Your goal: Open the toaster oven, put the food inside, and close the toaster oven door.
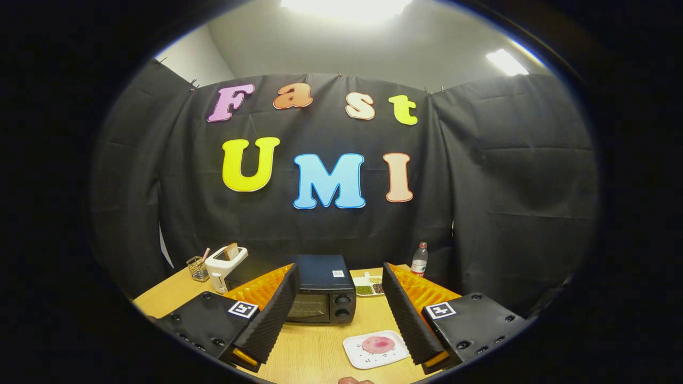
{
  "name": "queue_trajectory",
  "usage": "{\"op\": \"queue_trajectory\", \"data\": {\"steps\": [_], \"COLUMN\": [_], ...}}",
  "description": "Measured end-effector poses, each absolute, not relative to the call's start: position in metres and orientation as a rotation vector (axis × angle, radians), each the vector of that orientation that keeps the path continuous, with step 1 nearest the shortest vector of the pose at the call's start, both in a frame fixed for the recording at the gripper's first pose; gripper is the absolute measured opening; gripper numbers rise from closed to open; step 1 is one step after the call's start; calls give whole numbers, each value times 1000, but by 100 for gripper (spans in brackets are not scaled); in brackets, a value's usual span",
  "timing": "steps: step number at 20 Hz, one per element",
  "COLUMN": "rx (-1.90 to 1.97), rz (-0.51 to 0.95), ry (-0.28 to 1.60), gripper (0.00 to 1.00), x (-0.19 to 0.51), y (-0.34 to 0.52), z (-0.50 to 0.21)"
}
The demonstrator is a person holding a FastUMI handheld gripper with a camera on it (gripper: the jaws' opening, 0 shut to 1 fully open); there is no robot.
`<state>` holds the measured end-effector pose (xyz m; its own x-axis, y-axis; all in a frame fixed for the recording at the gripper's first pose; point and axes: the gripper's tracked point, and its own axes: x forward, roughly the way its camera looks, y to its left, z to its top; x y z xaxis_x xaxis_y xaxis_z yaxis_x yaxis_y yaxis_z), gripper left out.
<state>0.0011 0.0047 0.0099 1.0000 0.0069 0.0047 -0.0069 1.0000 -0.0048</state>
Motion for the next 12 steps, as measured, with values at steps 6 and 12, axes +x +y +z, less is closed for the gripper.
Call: {"op": "queue_trajectory", "data": {"steps": [6, 12], "rx": [-15, -20], "rz": [13, 44], "ry": [10, 40], "gripper": [98, 98], "x": [4, 10], "y": [6, 16], "z": [11, 6]}}
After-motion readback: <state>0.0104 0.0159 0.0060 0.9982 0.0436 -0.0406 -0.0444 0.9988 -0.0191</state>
